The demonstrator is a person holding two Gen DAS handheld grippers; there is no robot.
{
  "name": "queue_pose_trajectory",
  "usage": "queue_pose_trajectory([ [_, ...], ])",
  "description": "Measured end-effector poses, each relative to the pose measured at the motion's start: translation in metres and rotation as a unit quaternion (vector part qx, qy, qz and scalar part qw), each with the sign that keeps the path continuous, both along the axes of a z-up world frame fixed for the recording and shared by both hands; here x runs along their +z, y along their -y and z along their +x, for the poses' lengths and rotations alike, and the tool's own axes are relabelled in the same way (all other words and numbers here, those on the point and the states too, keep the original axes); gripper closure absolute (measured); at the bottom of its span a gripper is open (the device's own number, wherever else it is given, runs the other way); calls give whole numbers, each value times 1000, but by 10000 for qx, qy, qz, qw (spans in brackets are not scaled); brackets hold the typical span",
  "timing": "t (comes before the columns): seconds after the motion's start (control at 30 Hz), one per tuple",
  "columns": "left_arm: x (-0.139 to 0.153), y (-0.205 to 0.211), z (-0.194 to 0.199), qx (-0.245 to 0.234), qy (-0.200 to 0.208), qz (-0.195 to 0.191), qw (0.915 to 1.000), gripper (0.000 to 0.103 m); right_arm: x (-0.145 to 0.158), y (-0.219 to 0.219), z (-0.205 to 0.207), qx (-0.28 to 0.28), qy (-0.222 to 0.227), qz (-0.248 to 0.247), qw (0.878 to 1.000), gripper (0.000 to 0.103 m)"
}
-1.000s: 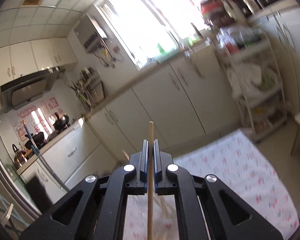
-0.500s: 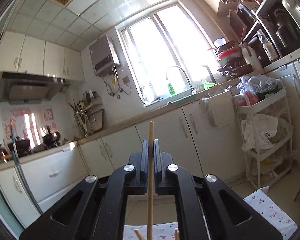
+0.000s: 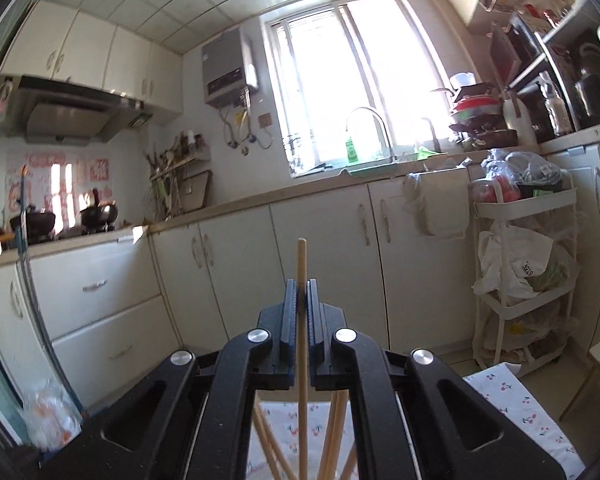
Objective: Organize utensils
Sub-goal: 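Lower the right gripper's stick into the jar and open it, then move both open grippers back down to the loose sticks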
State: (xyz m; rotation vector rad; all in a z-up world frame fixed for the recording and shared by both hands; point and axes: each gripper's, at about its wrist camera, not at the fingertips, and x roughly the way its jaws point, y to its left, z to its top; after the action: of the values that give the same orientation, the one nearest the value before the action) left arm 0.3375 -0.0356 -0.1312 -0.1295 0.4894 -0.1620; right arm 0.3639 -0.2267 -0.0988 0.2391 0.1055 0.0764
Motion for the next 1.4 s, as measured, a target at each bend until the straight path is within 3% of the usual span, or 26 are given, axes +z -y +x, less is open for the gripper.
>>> queue_pose_trajectory([
  [0.2,4,3,-6,1,-48,17,10000,35,-16,-2,-19,191,-450,-129,9987,96],
  [0.3,6,5,-12,-14,-61,59,10000,34,-22,2,-31,216,-637,-79,9977,80],
  [0.57,14,10,-28,-35,-105,291,9995,32,-24,19,-83,154,-1179,120,9928,79],
  [0.7,15,12,-37,-38,-188,402,9990,29,-42,24,-108,225,-1942,248,9804,79],
  [0.83,10,13,-44,-29,-373,606,9975,26,-73,16,-134,417,-2827,361,9576,79],
  [1.0,0,2,-50,48,-755,692,9947,25,-100,-6,-140,759,-3486,337,9336,81],
  [1.13,-10,-4,-56,78,-966,789,9922,25,-111,-28,-135,989,-3735,162,9222,84],
  [1.4,-20,-8,-61,5,-1193,794,9897,24,-127,-47,-120,1087,-3979,-165,9108,86],
])
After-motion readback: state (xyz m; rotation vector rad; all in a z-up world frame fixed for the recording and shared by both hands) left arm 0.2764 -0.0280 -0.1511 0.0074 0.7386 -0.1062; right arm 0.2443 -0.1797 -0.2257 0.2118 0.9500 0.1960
